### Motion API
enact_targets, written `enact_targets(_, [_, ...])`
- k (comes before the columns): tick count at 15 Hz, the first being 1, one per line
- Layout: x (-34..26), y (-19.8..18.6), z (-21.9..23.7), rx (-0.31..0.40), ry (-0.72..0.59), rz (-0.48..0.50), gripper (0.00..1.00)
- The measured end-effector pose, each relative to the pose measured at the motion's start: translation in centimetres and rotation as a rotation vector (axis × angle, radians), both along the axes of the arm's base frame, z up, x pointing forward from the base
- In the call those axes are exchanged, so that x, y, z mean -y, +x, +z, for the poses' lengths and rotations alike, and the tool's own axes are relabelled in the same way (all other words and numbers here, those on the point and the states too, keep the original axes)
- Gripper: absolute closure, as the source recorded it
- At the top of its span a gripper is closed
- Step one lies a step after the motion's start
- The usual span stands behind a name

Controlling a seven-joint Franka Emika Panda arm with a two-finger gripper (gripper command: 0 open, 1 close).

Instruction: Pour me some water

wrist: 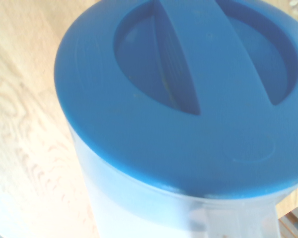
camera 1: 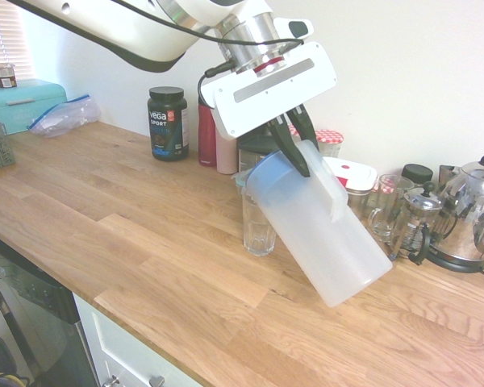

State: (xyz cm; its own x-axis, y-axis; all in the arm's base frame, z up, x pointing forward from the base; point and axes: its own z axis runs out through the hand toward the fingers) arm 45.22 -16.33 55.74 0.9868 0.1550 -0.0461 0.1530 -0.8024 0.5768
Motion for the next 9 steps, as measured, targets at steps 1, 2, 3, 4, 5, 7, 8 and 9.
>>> enact_targets(1, [0.0, -0.3, 0.7, 0.023, 0.038, -0.008, 1.00])
enact_targets(2, [-0.1, -1.0, 1.6, 0.045, 0.096, -0.010, 1.00])
enact_targets(3, [-0.1, -2.0, 2.7, 0.062, 0.163, -0.004, 1.00])
enact_targets(4, [0.1, -3.4, 3.9, 0.072, 0.226, 0.007, 1.00])
enact_targets(5, [0.4, -5.3, 5.3, 0.076, 0.291, 0.024, 1.00])
enact_targets(7, [1.1, -9.7, 7.9, 0.090, 0.414, 0.062, 1.00])
enact_targets(8, [1.3, -11.9, 8.8, 0.103, 0.480, 0.064, 1.00])
enact_targets(9, [0.9, -13.6, 9.4, 0.116, 0.546, 0.056, 1.00])
